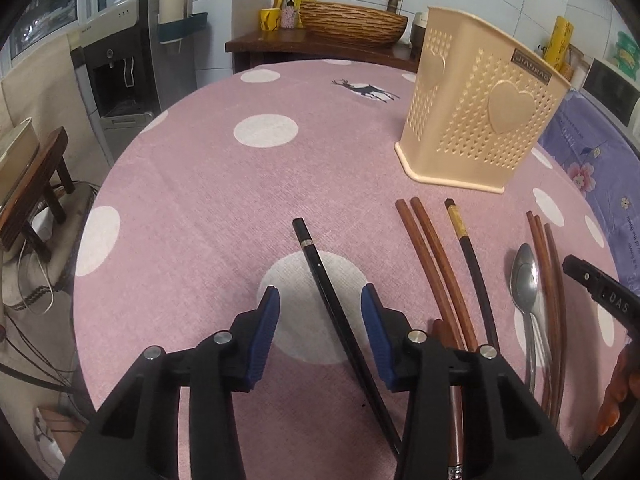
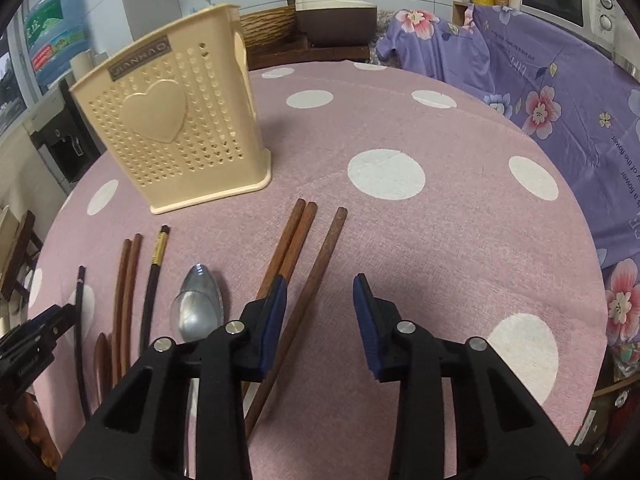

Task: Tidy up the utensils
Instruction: 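Grasp the black chopstick with the left tool while the right tool grasps a brown wooden chopstick, then carry the black chopstick with the left tool while the right tool carries the brown chopstick into the holder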

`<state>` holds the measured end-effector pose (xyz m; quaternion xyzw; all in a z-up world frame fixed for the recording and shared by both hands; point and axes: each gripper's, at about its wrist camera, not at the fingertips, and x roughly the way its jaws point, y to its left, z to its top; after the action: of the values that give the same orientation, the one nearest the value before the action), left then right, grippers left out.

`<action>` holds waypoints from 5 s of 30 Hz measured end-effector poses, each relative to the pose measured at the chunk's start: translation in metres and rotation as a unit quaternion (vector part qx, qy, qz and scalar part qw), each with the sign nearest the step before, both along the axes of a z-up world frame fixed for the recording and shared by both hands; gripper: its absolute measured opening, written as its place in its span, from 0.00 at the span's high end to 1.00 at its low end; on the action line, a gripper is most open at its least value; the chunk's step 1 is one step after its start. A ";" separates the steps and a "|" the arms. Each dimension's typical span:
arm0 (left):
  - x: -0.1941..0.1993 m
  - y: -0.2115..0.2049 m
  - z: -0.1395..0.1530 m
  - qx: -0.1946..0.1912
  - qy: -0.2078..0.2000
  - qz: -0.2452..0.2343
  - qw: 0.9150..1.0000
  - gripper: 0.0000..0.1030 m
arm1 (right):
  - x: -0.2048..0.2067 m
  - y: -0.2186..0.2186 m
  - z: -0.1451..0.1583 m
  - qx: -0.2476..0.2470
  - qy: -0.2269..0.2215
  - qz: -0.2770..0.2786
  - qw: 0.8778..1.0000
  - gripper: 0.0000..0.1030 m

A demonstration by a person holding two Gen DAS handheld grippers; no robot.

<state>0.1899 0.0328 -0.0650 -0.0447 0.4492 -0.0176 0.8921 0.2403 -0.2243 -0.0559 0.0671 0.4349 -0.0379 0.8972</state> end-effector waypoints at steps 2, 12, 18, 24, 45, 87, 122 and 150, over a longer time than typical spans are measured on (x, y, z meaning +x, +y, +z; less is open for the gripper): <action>0.000 -0.003 -0.002 0.008 0.001 -0.002 1.000 0.59 | 0.007 -0.001 -0.005 0.002 0.015 -0.004 1.000 0.74; 0.018 -0.011 -0.002 0.041 0.008 -0.019 0.999 0.61 | 0.037 0.006 -0.014 -0.029 0.035 0.007 0.999 0.85; 0.027 -0.011 -0.001 0.023 0.021 -0.014 0.999 0.73 | 0.058 -0.004 -0.012 -0.002 0.054 -0.003 0.999 0.87; 0.016 -0.025 -0.002 0.027 0.019 -0.022 0.999 0.73 | 0.059 0.000 -0.011 0.002 0.051 -0.008 0.999 0.87; 0.067 -0.040 -0.003 0.077 0.026 -0.037 0.996 0.92 | 0.075 -0.001 -0.012 0.001 0.042 0.002 0.999 0.92; 0.011 0.003 0.145 -0.009 -0.187 -0.001 0.982 0.92 | -0.009 -0.032 0.150 0.029 -0.209 0.078 0.974 0.93; 0.078 -0.049 0.284 -0.064 -0.309 -0.038 0.948 0.92 | 0.060 0.011 0.319 0.016 -0.325 0.081 0.942 0.92; 0.114 -0.069 0.149 -0.062 -0.186 -0.049 0.979 0.92 | 0.103 0.019 0.186 0.039 -0.233 0.062 0.970 0.92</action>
<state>0.3037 -0.0359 0.0835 -0.0742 0.2748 -0.0973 0.9537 0.3432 -0.2057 0.1299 0.0825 0.2182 0.0514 0.9711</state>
